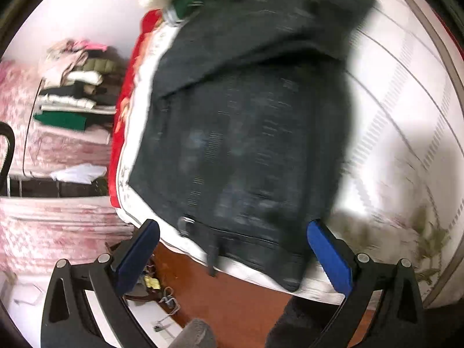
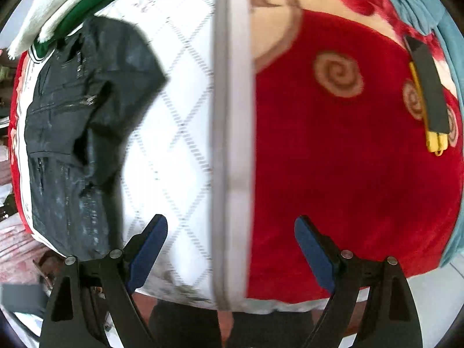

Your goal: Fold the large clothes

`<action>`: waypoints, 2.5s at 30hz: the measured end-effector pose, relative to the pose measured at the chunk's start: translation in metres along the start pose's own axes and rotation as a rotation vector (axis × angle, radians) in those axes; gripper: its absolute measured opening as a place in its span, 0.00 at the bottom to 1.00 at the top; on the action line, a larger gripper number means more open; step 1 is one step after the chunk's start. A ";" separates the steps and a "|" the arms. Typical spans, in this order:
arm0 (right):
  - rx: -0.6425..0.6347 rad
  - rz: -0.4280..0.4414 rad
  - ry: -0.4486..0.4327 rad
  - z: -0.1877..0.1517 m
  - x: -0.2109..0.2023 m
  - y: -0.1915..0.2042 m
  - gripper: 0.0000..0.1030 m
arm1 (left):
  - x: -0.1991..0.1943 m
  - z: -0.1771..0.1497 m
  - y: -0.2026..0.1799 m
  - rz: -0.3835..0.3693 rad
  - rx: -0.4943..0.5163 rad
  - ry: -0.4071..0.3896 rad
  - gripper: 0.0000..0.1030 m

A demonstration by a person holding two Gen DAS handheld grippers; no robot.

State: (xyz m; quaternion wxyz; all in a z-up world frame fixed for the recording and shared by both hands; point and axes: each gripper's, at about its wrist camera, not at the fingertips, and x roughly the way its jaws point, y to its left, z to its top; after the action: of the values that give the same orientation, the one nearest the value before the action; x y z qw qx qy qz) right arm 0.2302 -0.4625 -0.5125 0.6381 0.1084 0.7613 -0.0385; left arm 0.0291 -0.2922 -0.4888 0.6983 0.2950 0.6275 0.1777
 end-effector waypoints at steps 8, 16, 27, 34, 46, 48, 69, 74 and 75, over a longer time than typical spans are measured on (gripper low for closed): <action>0.028 0.018 0.037 0.004 0.019 -0.054 0.88 | 0.036 0.024 -0.030 0.113 -0.016 0.034 1.00; 0.016 0.075 0.032 0.015 0.016 -0.063 0.88 | 0.073 0.057 0.010 0.177 -0.090 0.084 1.00; 0.049 0.770 0.009 0.066 0.064 -0.010 0.88 | 0.039 0.056 0.027 -0.077 -0.113 0.013 0.11; 0.130 0.909 0.087 0.068 0.112 0.062 0.41 | 0.030 0.062 0.061 -0.160 -0.121 -0.022 0.08; -0.062 0.577 -0.099 0.064 -0.054 0.209 0.25 | 0.038 0.070 0.193 -0.567 -0.225 -0.036 0.08; -0.119 0.514 -0.119 0.066 -0.072 0.255 0.25 | 0.058 0.072 0.226 -0.651 -0.264 -0.034 0.10; -0.374 0.363 -0.001 0.129 0.029 0.517 0.72 | 0.304 0.049 0.353 -0.841 -0.588 0.174 0.89; -0.200 0.249 -0.189 0.131 -0.018 0.407 0.72 | 0.285 0.050 0.354 -0.778 -0.604 0.158 0.90; -0.164 0.215 -0.197 0.134 -0.017 0.389 0.72 | 0.281 0.055 0.350 -0.756 -0.595 0.156 0.90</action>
State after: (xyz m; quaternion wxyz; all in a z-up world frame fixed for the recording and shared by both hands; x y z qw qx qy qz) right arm 0.4449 -0.1121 -0.4891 0.7167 0.1324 0.6798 0.0821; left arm 0.1674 0.1387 -0.4813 0.7189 -0.1803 0.6630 0.1051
